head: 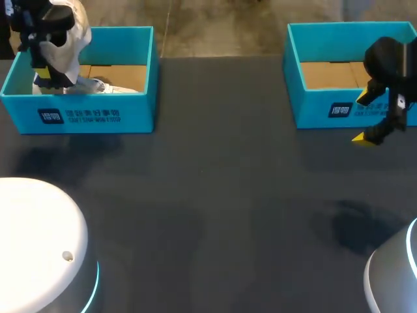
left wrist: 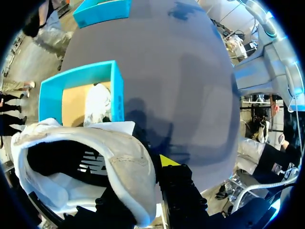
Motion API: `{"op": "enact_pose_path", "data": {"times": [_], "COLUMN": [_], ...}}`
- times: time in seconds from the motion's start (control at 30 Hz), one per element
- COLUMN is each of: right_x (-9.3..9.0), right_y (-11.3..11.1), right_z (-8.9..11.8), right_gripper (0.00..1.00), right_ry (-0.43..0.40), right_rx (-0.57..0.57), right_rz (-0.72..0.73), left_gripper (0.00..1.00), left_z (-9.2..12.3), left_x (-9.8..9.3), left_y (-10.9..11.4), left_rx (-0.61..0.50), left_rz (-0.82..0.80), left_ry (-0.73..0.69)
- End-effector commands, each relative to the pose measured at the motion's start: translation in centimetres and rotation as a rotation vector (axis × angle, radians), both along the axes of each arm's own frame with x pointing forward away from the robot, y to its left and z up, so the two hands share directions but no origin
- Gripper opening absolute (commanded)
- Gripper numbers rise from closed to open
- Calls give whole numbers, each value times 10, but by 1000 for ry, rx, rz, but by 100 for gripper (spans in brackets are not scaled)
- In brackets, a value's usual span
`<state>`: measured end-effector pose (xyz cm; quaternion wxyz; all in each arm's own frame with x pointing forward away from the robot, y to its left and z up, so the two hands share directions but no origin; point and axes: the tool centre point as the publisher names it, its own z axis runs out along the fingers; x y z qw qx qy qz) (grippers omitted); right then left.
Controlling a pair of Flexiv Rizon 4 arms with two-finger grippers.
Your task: Take the shoe out of the shoebox, open the shoe tongue, remove and reinsert the insole, then place the shoe into the shoebox
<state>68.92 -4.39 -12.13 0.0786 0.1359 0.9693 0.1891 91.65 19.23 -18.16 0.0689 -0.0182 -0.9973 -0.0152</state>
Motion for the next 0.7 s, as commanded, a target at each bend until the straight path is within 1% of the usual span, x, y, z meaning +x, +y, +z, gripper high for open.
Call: {"op": "enact_pose_path", "data": {"times": [0.03,0.07,0.7], "right_x": [3,3,3], "right_y": [1,1,1], "right_z": [0,0,0], "right_gripper": [100,100,100], "right_ry": [5,5,5], "right_rx": [-3,-3,-3], "right_rz": [1,1,1], "left_gripper": [0,0,0], "left_z": [1,0,0], "left_x": [15,17,17], "left_y": [7,9,9], "left_rx": [7,15,15], "left_rz": [19,31,31], "left_ry": [65,68,68]}}
